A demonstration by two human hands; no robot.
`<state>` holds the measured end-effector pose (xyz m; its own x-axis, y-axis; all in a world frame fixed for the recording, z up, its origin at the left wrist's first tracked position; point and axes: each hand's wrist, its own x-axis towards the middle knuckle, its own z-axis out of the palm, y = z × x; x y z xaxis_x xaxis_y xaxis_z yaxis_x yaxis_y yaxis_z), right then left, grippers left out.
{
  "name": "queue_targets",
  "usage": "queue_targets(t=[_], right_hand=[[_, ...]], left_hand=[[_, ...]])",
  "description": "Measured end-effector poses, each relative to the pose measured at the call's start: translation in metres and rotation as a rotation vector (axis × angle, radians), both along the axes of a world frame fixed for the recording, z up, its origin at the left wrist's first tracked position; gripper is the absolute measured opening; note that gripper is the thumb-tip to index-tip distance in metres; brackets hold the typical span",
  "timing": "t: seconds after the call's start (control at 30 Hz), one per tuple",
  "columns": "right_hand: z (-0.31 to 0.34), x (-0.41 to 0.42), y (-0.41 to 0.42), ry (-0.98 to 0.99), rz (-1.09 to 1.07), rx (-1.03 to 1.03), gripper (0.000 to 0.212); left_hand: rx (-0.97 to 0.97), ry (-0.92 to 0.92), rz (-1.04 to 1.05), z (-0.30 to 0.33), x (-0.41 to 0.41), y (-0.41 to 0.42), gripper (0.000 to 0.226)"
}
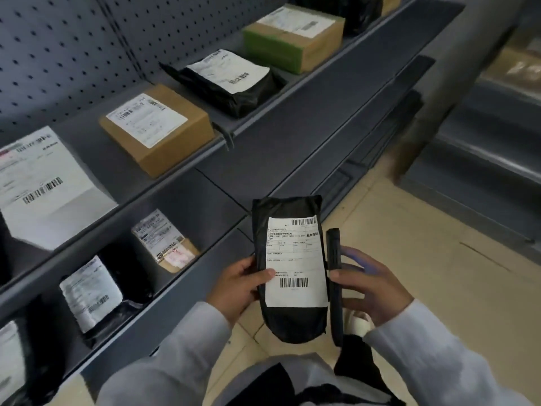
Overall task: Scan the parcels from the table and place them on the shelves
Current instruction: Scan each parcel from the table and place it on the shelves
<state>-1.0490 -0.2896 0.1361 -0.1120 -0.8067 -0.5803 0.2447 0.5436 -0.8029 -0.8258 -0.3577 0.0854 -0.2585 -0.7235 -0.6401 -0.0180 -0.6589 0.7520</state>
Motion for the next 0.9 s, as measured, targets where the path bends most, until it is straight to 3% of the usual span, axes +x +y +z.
queue_targets(t=[0.17,0.27,0.3,0.43,0.63,0.7,0.9], right_hand=[[0.004,-0.057,-0.08,-0.025,0.242,-0.01,0.085],[0.004,-0.085,-0.119,-0.082,0.329,-0.005,0.039],[0.004,-0.091,-0.131,-0.097,0.375,-0.005,0.033],[-0.001,-0.101,-0.171,-0.113,0.552,-0.003,0.051],[-0.03,-0.092,-0.202,-0.102,0.698,0.076,0.06],[-0.035,-0.088,-0.206,-0.09,0.691,0.13,0.059],[-0.062,-0.066,-0.213,-0.001,0.583,0.217,0.027]], left_hand=[[0.052,-0.011,0.232,0.012,-0.054,-0.024,0.034],[0.034,-0.024,0.395,0.015,-0.077,-0.033,0.045],[0.026,-0.023,0.472,0.016,-0.084,-0.033,0.047],[0.006,0.003,0.744,0.013,-0.105,-0.028,0.043],[0.049,-0.002,0.954,-0.01,-0.113,-0.026,0.039],[0.085,-0.028,1.011,-0.014,-0.107,-0.032,0.036],[0.105,-0.098,0.991,-0.046,-0.056,-0.081,0.04]])
